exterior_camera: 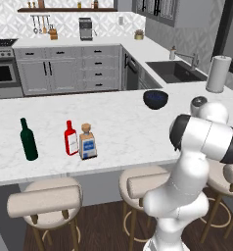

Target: Move the plastic bottles in the middle to the plastics group, and the glass bottles in the middle to the glass group.

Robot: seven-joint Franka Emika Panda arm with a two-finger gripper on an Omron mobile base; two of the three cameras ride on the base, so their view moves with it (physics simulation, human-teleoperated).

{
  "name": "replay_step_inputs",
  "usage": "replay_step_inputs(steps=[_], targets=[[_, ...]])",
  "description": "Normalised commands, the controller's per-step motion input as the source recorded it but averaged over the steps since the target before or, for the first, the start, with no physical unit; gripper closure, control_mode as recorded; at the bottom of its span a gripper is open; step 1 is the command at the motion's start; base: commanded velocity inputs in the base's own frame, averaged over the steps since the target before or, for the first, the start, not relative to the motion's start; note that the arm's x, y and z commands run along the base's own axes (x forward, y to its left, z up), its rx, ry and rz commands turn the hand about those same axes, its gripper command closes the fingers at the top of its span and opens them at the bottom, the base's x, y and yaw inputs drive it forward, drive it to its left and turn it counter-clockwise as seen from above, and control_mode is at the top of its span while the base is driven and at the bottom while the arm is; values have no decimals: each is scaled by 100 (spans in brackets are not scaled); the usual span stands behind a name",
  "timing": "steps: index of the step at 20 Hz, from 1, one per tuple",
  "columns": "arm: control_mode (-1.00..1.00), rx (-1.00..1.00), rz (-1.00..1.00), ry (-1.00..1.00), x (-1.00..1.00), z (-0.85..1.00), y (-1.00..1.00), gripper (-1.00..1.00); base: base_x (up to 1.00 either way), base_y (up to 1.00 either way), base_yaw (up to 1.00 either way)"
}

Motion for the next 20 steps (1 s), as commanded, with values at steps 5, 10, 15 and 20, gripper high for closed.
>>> replay_step_inputs(steps=[5, 10, 15, 20], targets=[[-100, 0, -8, 0, -7, -6, -61, 100, 0, 0, 0], [-100, 0, -6, 0, 0, 0, -59, 100, 0, 0, 0], [-100, 0, -3, 0, -1, -10, -50, 100, 0, 0, 0], [-100, 0, -3, 0, -1, -22, -38, 100, 0, 0, 0]])
